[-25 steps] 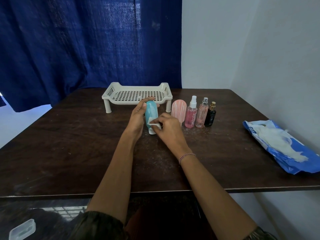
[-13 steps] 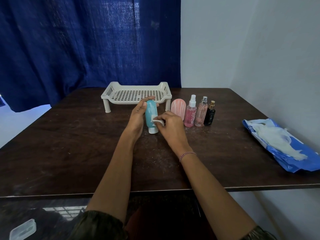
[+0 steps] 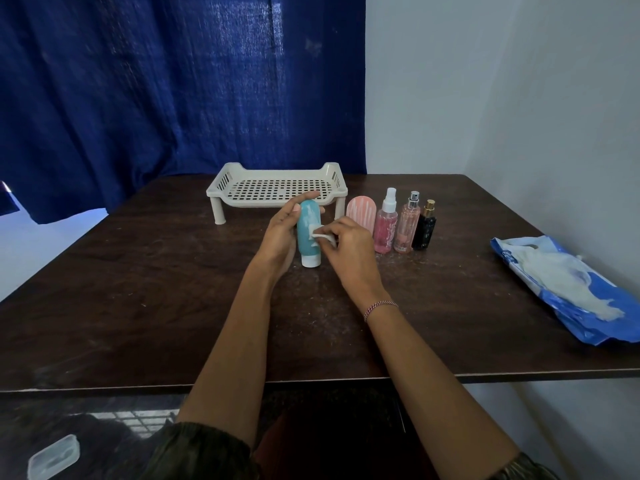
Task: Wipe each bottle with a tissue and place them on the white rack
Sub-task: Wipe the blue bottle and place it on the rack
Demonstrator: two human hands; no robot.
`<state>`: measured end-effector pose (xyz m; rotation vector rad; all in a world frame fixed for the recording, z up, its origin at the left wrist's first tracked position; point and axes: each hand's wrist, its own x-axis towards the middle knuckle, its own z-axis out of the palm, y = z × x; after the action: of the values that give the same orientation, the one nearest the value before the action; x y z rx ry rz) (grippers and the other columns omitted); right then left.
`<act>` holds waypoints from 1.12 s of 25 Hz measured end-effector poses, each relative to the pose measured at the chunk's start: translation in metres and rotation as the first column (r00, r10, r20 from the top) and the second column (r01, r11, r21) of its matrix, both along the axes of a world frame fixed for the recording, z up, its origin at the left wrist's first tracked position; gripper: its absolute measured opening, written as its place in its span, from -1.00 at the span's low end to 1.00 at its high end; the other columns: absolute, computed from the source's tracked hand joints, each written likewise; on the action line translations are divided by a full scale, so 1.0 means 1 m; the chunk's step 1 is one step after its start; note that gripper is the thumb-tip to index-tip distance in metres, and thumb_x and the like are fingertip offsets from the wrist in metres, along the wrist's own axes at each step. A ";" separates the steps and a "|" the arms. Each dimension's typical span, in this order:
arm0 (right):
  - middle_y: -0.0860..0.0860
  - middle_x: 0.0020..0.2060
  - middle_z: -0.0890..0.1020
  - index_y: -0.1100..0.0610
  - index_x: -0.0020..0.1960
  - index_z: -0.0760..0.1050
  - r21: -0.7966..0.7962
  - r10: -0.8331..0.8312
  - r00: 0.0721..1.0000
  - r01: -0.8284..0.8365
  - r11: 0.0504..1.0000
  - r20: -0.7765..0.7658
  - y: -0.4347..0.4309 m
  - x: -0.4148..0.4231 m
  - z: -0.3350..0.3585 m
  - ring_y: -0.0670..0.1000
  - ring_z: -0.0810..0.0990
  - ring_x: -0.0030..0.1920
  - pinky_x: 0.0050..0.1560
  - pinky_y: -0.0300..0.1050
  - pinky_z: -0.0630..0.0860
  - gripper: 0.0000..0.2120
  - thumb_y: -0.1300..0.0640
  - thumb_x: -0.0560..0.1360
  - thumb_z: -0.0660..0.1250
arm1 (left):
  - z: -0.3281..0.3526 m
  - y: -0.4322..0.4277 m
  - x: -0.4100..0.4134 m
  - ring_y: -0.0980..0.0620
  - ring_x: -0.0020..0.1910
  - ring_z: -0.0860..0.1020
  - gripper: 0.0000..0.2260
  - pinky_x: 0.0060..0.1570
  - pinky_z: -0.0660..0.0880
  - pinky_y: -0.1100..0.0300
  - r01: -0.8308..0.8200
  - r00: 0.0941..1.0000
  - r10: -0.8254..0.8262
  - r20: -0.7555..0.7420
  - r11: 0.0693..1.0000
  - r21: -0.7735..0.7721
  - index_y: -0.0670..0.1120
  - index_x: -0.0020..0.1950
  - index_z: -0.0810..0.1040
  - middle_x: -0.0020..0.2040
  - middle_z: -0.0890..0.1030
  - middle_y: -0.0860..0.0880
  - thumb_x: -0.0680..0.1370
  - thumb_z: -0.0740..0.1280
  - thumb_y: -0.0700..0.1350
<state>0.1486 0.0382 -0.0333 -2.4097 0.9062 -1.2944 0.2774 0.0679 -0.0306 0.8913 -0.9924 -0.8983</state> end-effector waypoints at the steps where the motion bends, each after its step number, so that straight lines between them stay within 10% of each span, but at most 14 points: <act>1: 0.10 -0.08 0.60 0.25 0.01 0.61 -0.011 0.005 1.000 -0.005 1.000 0.006 0.001 0.000 0.000 -0.01 0.57 -0.10 0.00 -0.14 0.55 -0.83 0.27 0.42 0.40 | 0.000 0.000 0.000 0.00 0.15 0.51 -0.70 0.07 0.52 0.19 0.012 1.000 -0.012 -0.010 1.000 -0.001 -0.08 0.23 0.49 0.28 0.46 -0.24 0.67 -0.01 -0.16; 28: 0.12 -0.02 0.60 0.25 0.06 0.59 -0.232 0.043 0.998 -0.032 0.972 0.043 -0.002 0.002 0.005 0.04 0.54 0.03 0.12 -0.23 0.45 -0.79 0.33 0.42 0.38 | 0.000 0.001 -0.003 0.00 0.19 0.52 -0.68 0.18 0.49 0.16 0.134 0.987 -0.137 -0.087 0.990 -0.045 -0.16 0.27 0.48 0.24 0.53 -0.17 0.66 0.00 -0.20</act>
<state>0.1503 0.0360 -0.0285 -2.5417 0.7279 -1.5120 0.2745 0.0685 -0.0310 0.7504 -0.9985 -1.0217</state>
